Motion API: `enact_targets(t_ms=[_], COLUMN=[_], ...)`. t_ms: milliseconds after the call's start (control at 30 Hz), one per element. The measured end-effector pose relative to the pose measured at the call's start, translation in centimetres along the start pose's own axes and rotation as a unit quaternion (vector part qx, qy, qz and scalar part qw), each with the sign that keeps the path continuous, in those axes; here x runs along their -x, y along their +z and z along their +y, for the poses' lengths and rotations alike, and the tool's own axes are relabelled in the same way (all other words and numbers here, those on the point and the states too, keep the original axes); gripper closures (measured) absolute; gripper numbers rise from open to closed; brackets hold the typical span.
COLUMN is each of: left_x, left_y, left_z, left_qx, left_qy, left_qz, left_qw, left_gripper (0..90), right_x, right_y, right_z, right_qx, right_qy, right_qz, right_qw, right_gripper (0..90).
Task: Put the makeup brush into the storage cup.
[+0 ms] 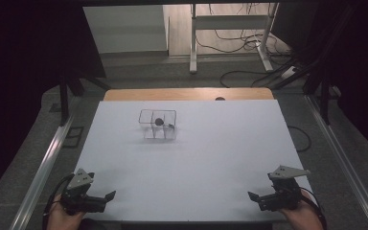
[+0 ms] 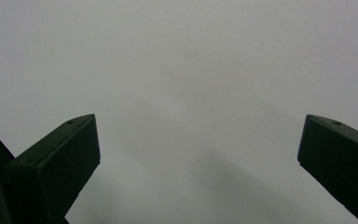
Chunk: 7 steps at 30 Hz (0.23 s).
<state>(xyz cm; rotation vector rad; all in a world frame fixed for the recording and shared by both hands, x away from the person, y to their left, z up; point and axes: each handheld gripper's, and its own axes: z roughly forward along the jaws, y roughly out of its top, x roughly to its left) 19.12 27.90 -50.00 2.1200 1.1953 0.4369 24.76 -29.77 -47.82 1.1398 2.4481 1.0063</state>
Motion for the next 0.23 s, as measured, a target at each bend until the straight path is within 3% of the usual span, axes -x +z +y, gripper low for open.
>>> enact_targets(t_ms=[233], left_x=[0.08], left_y=[0.19], left_z=[0.03], left_qx=[-0.009], left_qy=[0.001], left_qz=[0.002], left_qw=[1.0], left_gripper=[0.0], right_x=[0.04], right_y=[0.04], right_z=[-0.02], right_qx=[-0.002], right_qy=[-0.001], right_qz=[-0.001], right_qw=[1.0], right_gripper=[0.0])
